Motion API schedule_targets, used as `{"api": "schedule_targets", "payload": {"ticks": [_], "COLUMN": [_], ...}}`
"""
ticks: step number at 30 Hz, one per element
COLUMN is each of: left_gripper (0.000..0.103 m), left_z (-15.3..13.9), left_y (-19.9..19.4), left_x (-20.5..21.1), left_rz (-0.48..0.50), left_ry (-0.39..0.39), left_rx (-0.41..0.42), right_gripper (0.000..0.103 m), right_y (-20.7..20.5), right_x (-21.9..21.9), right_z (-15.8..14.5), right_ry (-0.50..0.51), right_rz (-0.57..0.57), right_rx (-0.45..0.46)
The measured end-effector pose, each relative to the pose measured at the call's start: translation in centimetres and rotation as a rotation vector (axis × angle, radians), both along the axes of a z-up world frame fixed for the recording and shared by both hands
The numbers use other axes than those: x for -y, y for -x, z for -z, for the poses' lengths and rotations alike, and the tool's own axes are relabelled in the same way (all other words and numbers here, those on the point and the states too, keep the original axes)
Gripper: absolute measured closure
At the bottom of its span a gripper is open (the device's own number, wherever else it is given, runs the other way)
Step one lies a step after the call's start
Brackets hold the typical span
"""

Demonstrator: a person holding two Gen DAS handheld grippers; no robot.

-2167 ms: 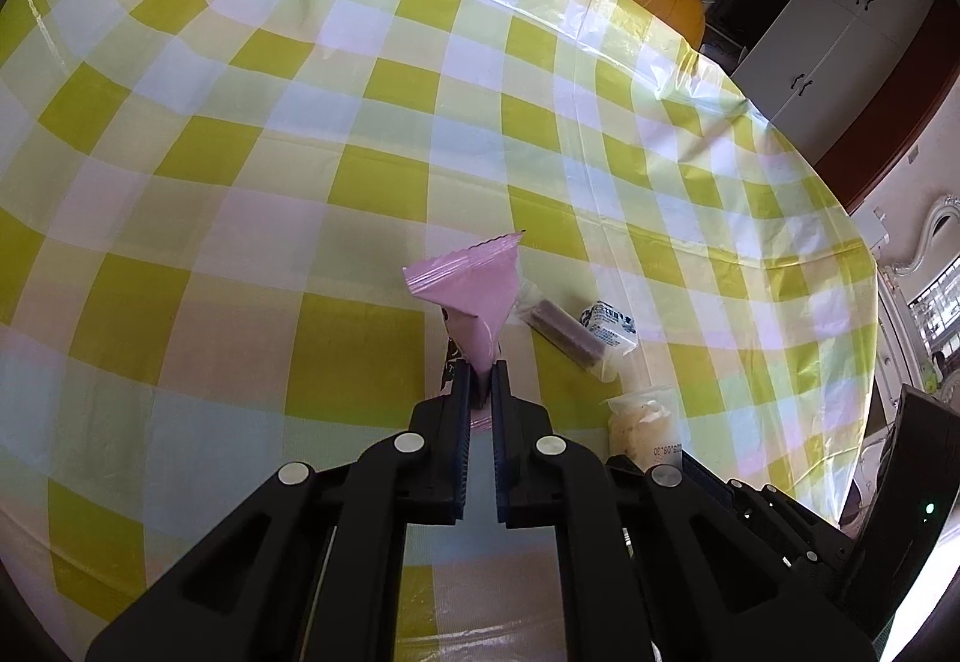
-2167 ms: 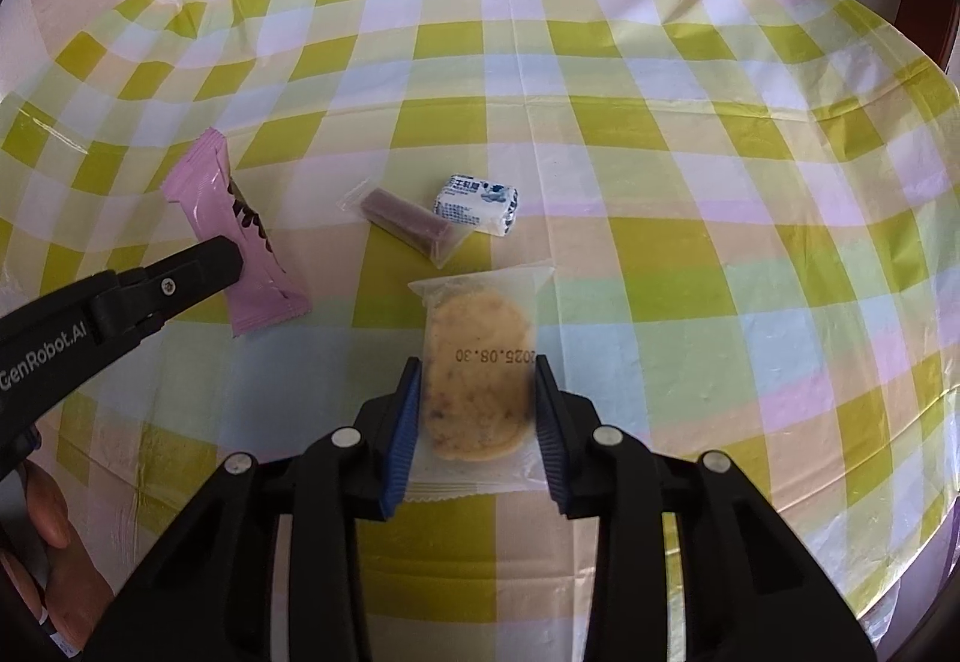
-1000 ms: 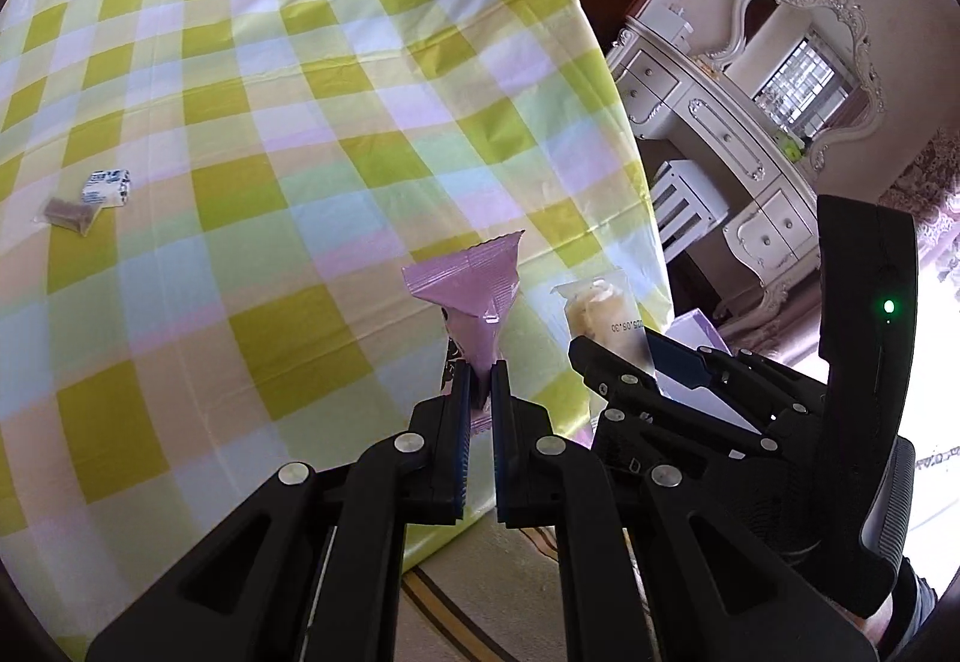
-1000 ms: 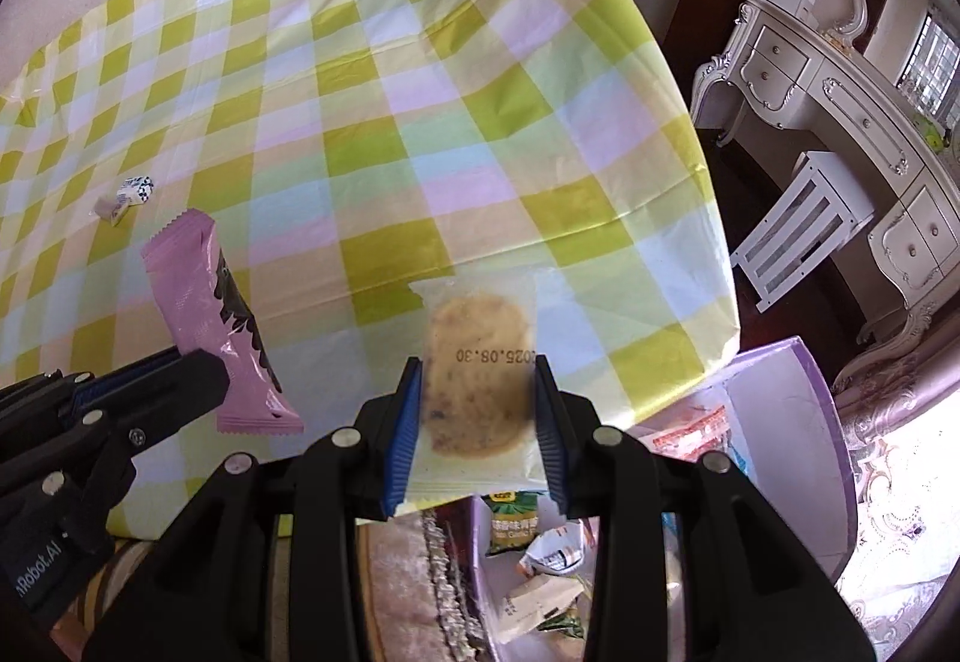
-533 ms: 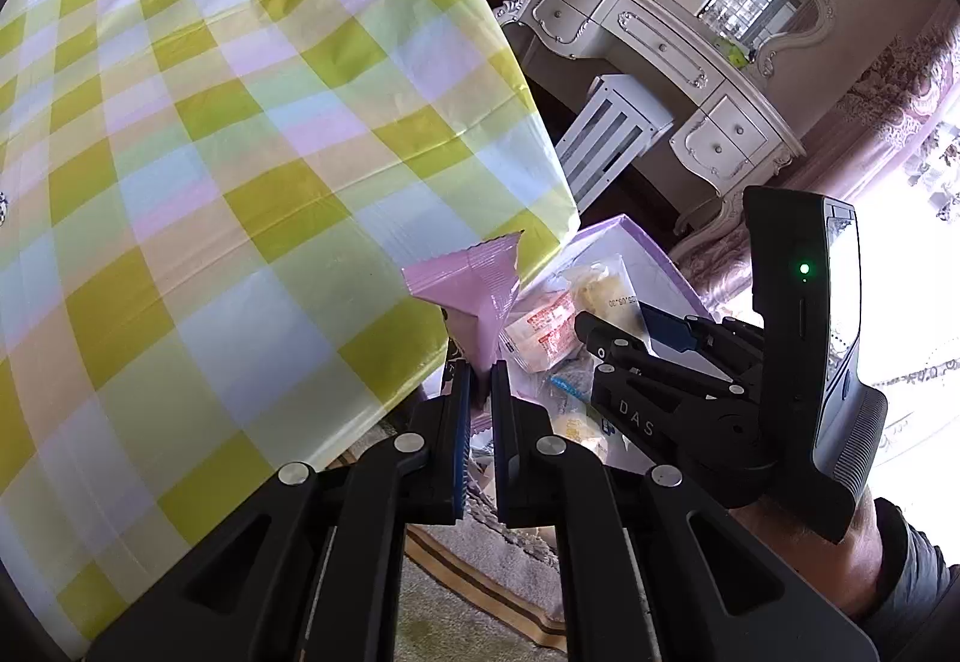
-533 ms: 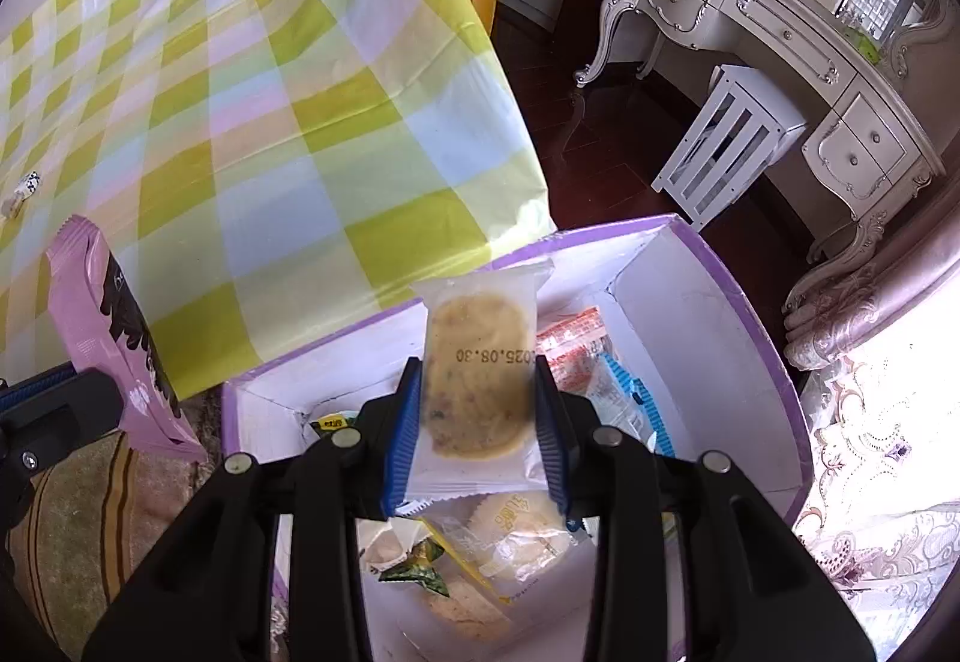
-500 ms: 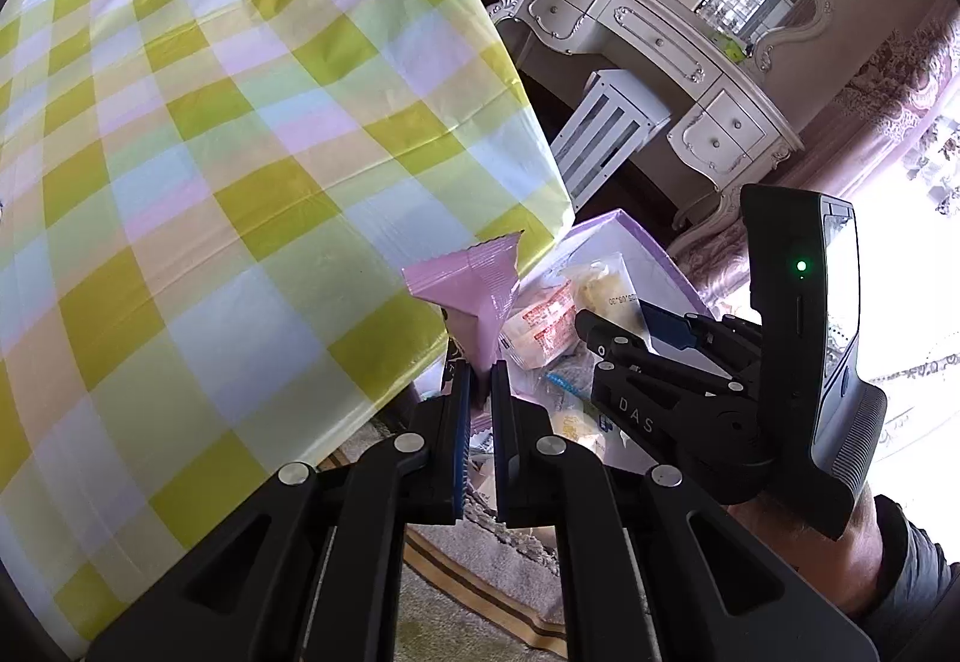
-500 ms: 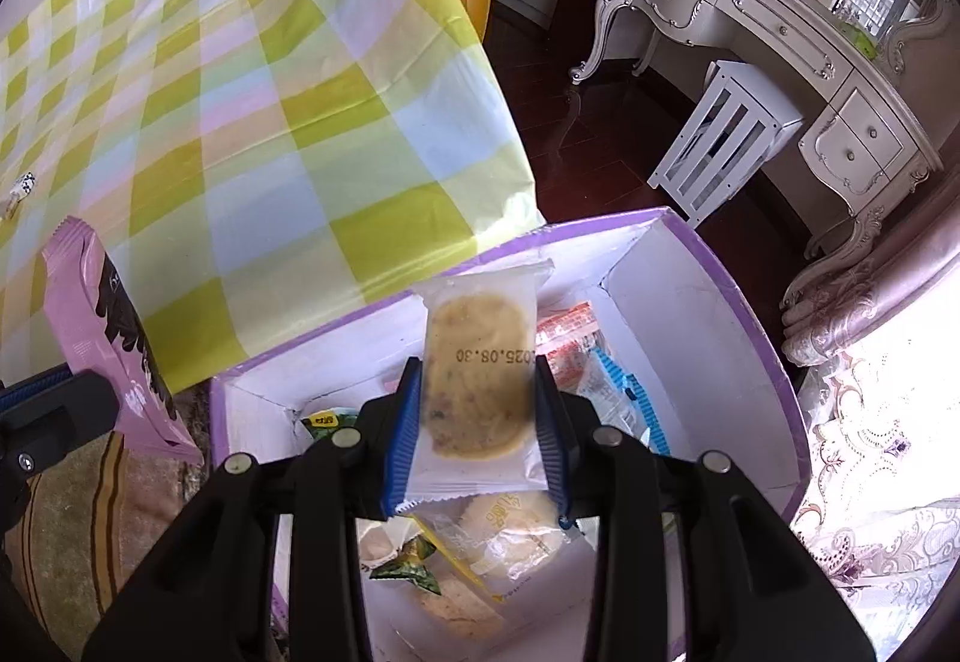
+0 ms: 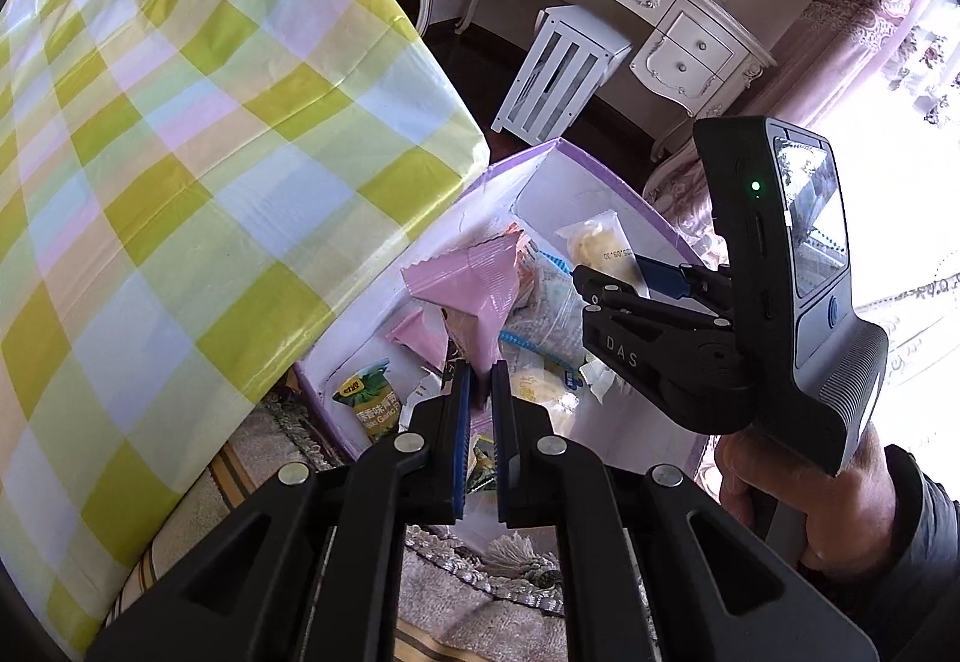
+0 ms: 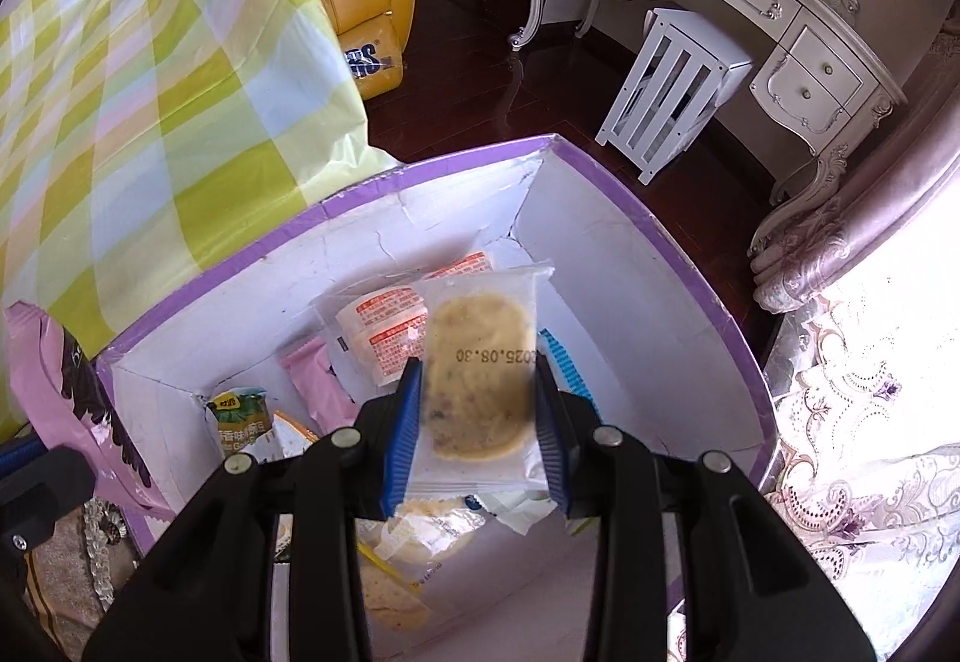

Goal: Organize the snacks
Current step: 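Carry pink wrapper and cookie bag to the white box and open both grippers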

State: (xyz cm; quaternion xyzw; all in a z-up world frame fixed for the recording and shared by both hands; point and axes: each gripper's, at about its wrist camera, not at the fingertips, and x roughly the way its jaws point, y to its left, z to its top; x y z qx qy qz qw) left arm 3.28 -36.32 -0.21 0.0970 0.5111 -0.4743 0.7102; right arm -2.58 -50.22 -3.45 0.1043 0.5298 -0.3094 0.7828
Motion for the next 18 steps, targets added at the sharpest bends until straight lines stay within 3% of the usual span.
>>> {"api": "schedule_targets", "payload": {"ticks": [10,11,14,18], "left_gripper": [0.092,0.089,0.061,0.046], "left_z": [0.6,0.6,0.2,-0.2], "left_y": [0.8,0.7,0.5,0.4], "left_x": [1.1,1.0,0.7,0.3], "left_rz": [0.053,0.050,0.035,0.007], "left_ry": [-0.020,-0.021,-0.004,0.009], "left_rx": [-0.017,-0.018,-0.010,0.003], "right_gripper": [0.067,0.066,0.057,0.047], "right_y": [0.8,0.8,0.7,0.5], "right_x": [1.2,1.2,1.3,0.8], "right_z": [0.3,0.3,0.1,-0.6], "right_ry": [0.004,0.005,0.010,0.028], "right_rz": [0.046,0.046,0.047,0.031], "right_rx": [-0.003,-0.002,0.005,0.019]}}
